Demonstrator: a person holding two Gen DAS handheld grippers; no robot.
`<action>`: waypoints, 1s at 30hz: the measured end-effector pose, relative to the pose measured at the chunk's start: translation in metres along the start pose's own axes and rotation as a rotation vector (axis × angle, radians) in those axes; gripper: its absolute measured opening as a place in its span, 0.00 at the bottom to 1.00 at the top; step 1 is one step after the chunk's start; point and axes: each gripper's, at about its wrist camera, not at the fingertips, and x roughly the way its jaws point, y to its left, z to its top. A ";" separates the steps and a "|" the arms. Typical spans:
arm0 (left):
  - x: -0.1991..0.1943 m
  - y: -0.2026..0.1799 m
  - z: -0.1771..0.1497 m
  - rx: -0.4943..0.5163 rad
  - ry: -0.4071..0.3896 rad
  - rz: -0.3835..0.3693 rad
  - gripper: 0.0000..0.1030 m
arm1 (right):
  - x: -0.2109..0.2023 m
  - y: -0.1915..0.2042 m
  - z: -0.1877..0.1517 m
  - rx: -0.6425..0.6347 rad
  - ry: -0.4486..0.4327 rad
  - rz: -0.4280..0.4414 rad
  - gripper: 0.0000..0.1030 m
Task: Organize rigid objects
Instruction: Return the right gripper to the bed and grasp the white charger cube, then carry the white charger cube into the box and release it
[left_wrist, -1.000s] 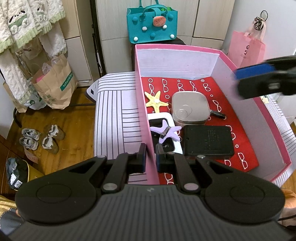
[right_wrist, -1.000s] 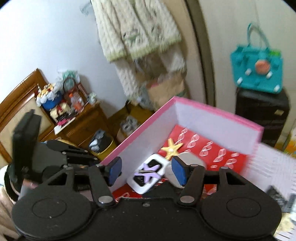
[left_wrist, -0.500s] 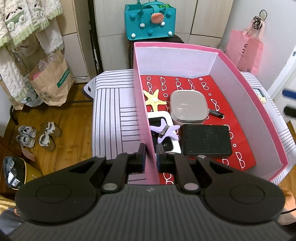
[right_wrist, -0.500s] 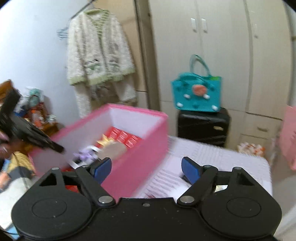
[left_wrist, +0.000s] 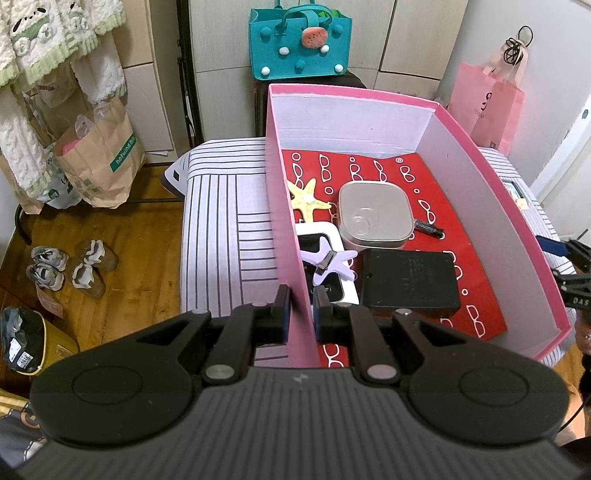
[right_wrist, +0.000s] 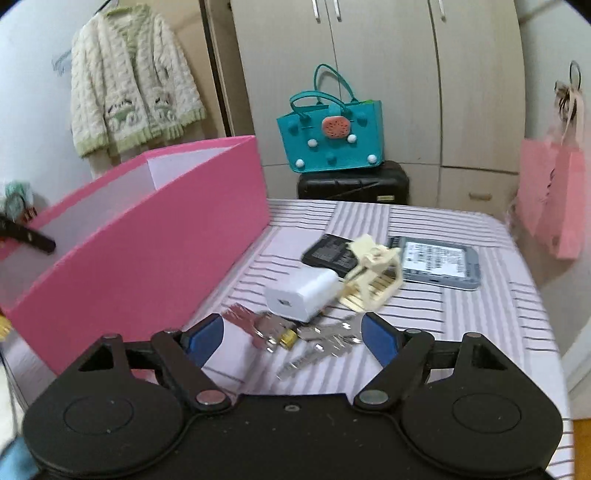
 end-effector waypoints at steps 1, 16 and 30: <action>0.000 0.000 0.000 -0.001 0.000 -0.001 0.11 | 0.005 0.000 0.003 0.007 -0.003 0.017 0.76; 0.001 0.002 0.001 -0.007 0.000 -0.013 0.12 | 0.062 0.015 0.013 -0.021 0.053 -0.173 0.54; 0.001 0.004 0.000 -0.026 -0.011 -0.025 0.12 | 0.016 0.017 0.033 0.049 -0.018 -0.044 0.26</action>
